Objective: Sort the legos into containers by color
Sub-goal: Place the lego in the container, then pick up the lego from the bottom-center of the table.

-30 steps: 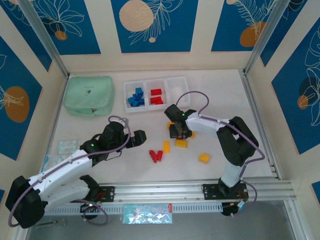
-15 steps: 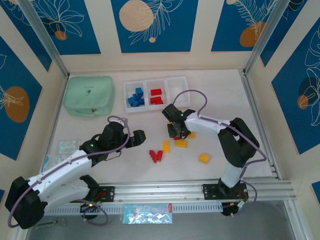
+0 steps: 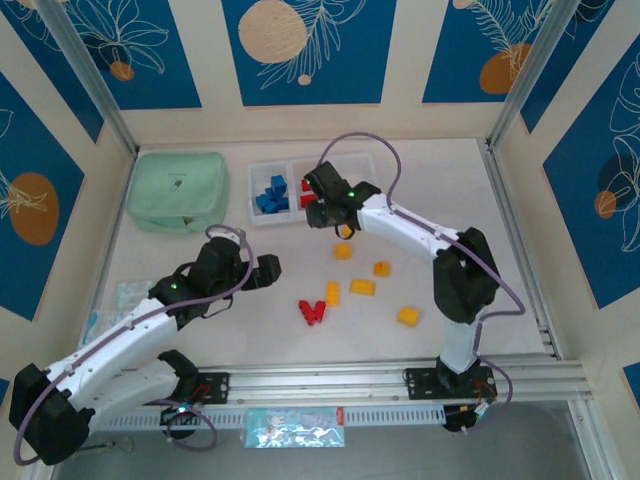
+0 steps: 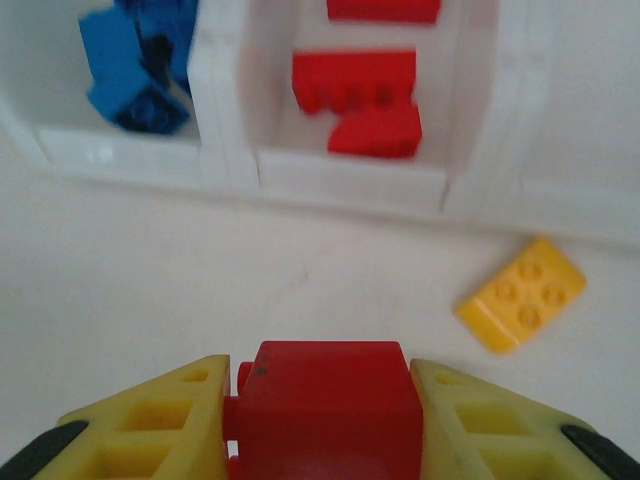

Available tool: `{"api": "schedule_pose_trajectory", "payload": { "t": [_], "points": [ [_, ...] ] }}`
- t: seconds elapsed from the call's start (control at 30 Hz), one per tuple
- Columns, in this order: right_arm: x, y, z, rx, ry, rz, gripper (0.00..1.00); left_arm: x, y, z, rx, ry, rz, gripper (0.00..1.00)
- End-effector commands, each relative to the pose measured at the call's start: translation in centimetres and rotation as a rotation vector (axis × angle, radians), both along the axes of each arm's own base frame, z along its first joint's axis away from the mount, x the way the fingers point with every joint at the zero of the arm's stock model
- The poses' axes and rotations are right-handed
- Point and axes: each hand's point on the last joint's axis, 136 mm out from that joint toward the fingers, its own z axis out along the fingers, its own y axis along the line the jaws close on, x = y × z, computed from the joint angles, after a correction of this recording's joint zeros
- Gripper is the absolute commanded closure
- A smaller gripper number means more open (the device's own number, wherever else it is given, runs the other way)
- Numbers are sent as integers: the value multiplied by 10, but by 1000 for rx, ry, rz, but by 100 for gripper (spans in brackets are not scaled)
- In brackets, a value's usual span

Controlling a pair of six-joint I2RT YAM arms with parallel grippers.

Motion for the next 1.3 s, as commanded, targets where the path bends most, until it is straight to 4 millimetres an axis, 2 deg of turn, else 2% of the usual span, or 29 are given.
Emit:
{"api": "schedule_pose_trajectory", "payload": {
  "t": [0.0,0.2,0.3,0.43,0.57,0.73,0.87,1.03,1.27],
  "points": [
    [32,8,-2,-10,-38,21,63,9,4,10,26,-16,-4,1],
    [91,10,-12,-43,-64,-23,63,21,6,10,11,11,6,1],
    [112,15,-16,-28,-77,-26,62,26,5,8,3,17,9,1],
    [128,16,-18,-49,-83,-42,49,30,-1,10,-20,21,-5,1],
    [125,17,-4,-26,-87,-37,44,30,-2,11,-19,29,-8,1],
    [101,15,28,29,-128,-18,41,27,-4,16,-42,24,-21,1],
    [64,10,39,69,-111,11,40,20,-7,14,-76,35,-36,1],
    [11,1,36,100,-47,45,38,8,-15,10,-104,60,-78,1],
    [-69,-10,2,92,102,106,36,-14,-19,-1,-110,86,-97,1]
  ]
}}
